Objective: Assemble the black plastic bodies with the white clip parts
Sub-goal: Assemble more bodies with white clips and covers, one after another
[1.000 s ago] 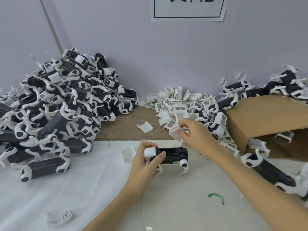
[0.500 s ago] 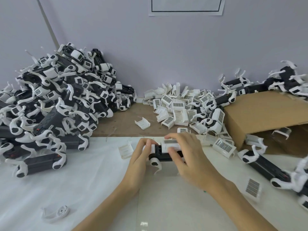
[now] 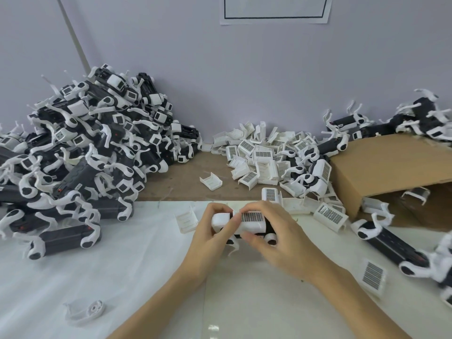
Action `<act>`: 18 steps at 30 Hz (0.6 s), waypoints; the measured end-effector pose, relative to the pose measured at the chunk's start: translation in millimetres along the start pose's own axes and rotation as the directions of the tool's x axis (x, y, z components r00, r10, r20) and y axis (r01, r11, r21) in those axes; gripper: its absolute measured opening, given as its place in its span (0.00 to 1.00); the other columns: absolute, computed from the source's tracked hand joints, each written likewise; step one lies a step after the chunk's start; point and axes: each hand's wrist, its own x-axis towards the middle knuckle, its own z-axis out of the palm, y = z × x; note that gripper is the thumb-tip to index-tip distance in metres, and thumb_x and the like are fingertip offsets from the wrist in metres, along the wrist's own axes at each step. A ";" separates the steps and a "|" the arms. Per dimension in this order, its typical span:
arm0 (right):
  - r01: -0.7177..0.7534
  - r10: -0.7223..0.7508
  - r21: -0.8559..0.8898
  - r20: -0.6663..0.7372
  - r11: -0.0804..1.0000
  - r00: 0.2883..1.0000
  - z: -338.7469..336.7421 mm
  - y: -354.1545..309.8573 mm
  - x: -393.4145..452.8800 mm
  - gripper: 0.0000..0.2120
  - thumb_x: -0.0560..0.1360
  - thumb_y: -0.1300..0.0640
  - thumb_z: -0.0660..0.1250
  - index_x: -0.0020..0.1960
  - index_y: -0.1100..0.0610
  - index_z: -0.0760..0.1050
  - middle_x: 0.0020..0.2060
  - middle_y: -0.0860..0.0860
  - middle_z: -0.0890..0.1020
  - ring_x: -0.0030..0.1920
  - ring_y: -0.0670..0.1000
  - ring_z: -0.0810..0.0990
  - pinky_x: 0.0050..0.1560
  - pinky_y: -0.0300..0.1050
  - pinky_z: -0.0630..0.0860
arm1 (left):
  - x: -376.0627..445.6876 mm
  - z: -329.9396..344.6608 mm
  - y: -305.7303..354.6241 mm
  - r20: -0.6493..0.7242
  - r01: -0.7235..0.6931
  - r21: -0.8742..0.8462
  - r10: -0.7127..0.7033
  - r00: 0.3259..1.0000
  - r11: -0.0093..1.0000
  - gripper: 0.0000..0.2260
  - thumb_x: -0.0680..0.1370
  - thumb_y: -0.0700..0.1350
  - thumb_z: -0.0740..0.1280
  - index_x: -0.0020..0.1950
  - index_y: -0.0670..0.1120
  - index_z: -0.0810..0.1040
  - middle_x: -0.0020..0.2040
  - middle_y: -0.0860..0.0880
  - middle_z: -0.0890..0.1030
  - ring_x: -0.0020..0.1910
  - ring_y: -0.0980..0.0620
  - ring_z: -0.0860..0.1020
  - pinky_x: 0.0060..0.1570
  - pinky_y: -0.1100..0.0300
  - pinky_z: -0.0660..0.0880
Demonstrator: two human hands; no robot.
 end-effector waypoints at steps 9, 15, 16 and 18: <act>-0.326 0.277 0.288 0.200 0.900 0.940 -19.4 9.9 3.7 0.06 0.83 0.51 0.67 0.54 0.51 0.82 0.35 0.39 0.77 0.38 0.41 0.74 0.44 0.37 0.68 | -5.4 3.5 2.2 0.027 -0.081 0.058 0.079 0.996 0.995 0.15 0.78 0.57 0.72 0.62 0.55 0.76 0.56 0.48 0.81 0.45 0.46 0.83 0.41 0.58 0.80; -0.197 0.210 0.220 -0.037 0.955 0.977 -8.4 -1.1 -0.1 0.16 0.78 0.52 0.76 0.63 0.42 0.78 0.51 0.41 0.81 0.60 0.44 0.79 0.60 0.35 0.73 | -6.4 3.6 0.1 -0.048 -0.224 0.198 0.238 0.970 0.954 0.20 0.79 0.59 0.71 0.69 0.61 0.72 0.64 0.63 0.78 0.66 0.60 0.77 0.64 0.59 0.73; -0.156 0.164 0.120 -0.055 0.980 0.985 -4.2 -1.4 -1.3 0.18 0.77 0.52 0.77 0.63 0.42 0.78 0.53 0.39 0.81 0.61 0.44 0.78 0.64 0.38 0.71 | -5.4 2.5 -0.4 -0.042 -0.219 0.187 0.230 0.972 0.958 0.21 0.79 0.58 0.71 0.70 0.61 0.72 0.63 0.63 0.79 0.65 0.60 0.77 0.62 0.60 0.73; -0.132 0.130 -0.027 -0.048 0.991 0.990 -1.0 0.6 -2.1 0.19 0.76 0.49 0.77 0.64 0.41 0.77 0.56 0.36 0.80 0.64 0.44 0.75 0.70 0.43 0.66 | -1.9 -1.2 -1.4 -0.045 -0.220 0.180 0.231 0.972 0.959 0.20 0.79 0.56 0.72 0.69 0.59 0.74 0.62 0.62 0.80 0.65 0.59 0.78 0.61 0.61 0.73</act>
